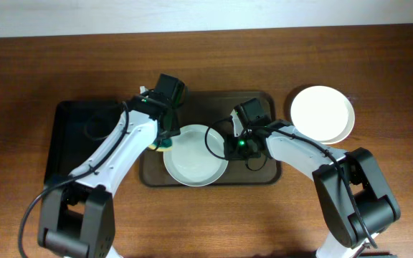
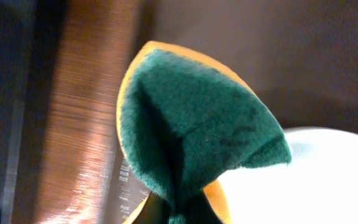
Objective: Clean dirty plates on tray and stack at the side
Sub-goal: 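Scrub the pale plate with the sponge in the left gripper, then drop the sponge on the black tray and carry the plate right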
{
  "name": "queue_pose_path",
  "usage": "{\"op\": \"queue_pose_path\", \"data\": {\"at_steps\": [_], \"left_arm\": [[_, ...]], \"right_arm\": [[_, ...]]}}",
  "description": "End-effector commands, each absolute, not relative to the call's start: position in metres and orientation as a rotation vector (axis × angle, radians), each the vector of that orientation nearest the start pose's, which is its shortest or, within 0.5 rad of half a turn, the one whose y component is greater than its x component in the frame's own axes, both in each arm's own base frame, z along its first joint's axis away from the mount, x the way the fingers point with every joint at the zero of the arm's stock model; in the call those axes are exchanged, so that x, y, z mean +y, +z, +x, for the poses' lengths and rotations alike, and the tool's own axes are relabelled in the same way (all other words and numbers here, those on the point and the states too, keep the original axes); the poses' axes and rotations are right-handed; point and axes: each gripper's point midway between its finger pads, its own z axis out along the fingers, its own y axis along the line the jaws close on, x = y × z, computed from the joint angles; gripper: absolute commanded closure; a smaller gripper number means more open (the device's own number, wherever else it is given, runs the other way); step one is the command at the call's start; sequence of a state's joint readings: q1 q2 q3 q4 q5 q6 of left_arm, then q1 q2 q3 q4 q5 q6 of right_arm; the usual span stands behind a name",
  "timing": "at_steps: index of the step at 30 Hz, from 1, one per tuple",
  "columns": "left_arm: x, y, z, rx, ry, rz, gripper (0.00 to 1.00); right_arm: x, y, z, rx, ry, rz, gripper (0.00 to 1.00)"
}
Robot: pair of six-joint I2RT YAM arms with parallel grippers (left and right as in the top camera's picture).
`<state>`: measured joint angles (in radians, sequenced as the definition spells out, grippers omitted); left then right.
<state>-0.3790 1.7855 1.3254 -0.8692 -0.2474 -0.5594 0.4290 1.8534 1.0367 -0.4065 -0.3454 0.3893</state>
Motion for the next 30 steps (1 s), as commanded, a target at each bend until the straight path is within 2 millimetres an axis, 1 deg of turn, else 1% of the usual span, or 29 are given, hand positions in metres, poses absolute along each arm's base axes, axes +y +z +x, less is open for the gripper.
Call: {"op": "queue_pose_path", "data": {"at_steps": [1, 2, 3, 4, 6, 8, 9, 10, 12, 13, 14, 15, 16, 17, 18, 19, 20, 21, 23, 24, 25, 26, 27, 28, 29, 30], "left_arm": [[-0.152, 0.084, 0.358, 2.881, -0.250, -0.274, 1.00], [-0.160, 0.080, 0.355, 2.894, -0.312, -0.264, 1.00], [-0.164, 0.074, 0.351, 2.902, -0.336, -0.253, 1.00], [-0.166, 0.067, 0.349, 2.900, -0.339, -0.244, 1.00], [-0.170, 0.046, 0.344, 2.888, -0.357, -0.230, 1.00], [-0.171, 0.031, 0.340, 2.870, -0.370, -0.214, 1.00], [-0.168, 0.024, 0.339, 2.862, -0.353, -0.215, 1.00], [-0.155, 0.018, 0.338, 2.856, -0.251, -0.208, 1.00], [-0.143, 0.019, 0.343, 2.831, -0.137, -0.078, 1.00], [-0.132, 0.021, 0.346, 2.810, -0.043, -0.079, 1.00], [-0.115, 0.026, 0.348, 2.777, 0.086, -0.098, 1.00], [-0.090, 0.039, 0.351, 2.712, 0.274, -0.130, 1.00], [-0.076, 0.050, 0.352, 2.666, 0.363, -0.180, 1.00], [-0.062, 0.068, 0.353, 2.600, 0.444, -0.246, 1.00], [-0.062, 0.079, 0.354, 2.576, 0.431, -0.261, 1.00], [-0.064, 0.108, 0.356, 2.512, 0.358, -0.283, 1.00], [-0.064, 0.125, 0.356, 2.471, 0.322, -0.296, 1.00], [-0.059, 0.154, 0.355, 2.401, 0.259, -0.335, 1.00], [-0.046, 0.188, 0.351, 2.324, 0.160, -0.403, 1.00], [-0.034, 0.201, 0.348, 2.295, 0.115, -0.450, 1.00], [-0.020, 0.206, 0.345, 2.283, 0.099, -0.497, 1.00], [-0.004, 0.204, 0.343, 2.290, 0.103, -0.555, 1.00], [0.014, 0.198, 0.343, 2.302, 0.097, -0.623, 1.00], [0.027, 0.193, 0.345, 2.307, 0.087, -0.676, 1.00], [0.042, 0.183, 0.350, 2.313, 0.080, -0.735, 1.00], [0.052, 0.171, 0.357, 2.329, 0.072, -0.773, 1.00]], "right_arm": [[0.205, 0.001, 0.326, 2.900, 0.606, -0.137, 0.96], [0.205, 0.001, 0.326, 2.900, 0.606, -0.137, 0.96], [0.205, 0.001, 0.326, 2.900, 0.606, -0.137, 0.96], [0.205, 0.001, 0.326, 2.900, 0.606, -0.137, 0.96], [0.205, 0.001, 0.326, 2.900, 0.606, -0.136, 0.96], [0.205, 0.001, 0.326, 2.904, 0.608, -0.110, 0.96], [0.205, 0.001, 0.326, 2.904, 0.608, -0.110, 0.96], [0.204, 0.000, 0.326, 2.905, 0.600, -0.108, 0.96], [0.204, 0.002, 0.327, 2.900, 0.599, -0.109, 0.96], [0.204, 0.004, 0.328, 2.896, 0.590, -0.107, 0.96], [0.197, 0.006, 0.330, 2.900, 0.533, -0.093, 0.96], [0.187, 0.006, 0.331, 2.913, 0.446, -0.034, 0.96], [0.183, 0.007, 0.332, 2.914, 0.416, -0.024, 0.96], [0.183, 0.007, 0.332, 2.913, 0.411, -0.023, 0.96], [0.183, 0.009, 0.332, 2.910, 0.413, -0.025, 0.96], [0.183, 0.011, 0.333, 2.905, 0.415, -0.025, 0.96], [0.184, 0.012, 0.332, 2.904, 0.415, -0.028, 0.96], [0.187, 0.013, 0.330, 2.904, 0.411, -0.045, 0.96], [0.191, 0.016, 0.327, 2.890, 0.375, -0.079, 0.96], [0.193, 0.024, 0.328, 2.865, 0.317, -0.106, 0.96], [0.193, 0.035, 0.330, 2.837, 0.251, -0.123, 0.96], [0.194, 0.053, 0.333, 2.801, 0.184, -0.145, 0.96], [0.200, 0.081, 0.336, 2.760, 0.126, -0.176, 0.96], [0.204, 0.097, 0.338, 2.736, 0.096, -0.195, 0.96], [0.207, 0.111, 0.339, 2.718, 0.062, -0.211, 0.96], [0.210, 0.125, 0.340, 2.698, 0.030, -0.225, 0.96]]}}
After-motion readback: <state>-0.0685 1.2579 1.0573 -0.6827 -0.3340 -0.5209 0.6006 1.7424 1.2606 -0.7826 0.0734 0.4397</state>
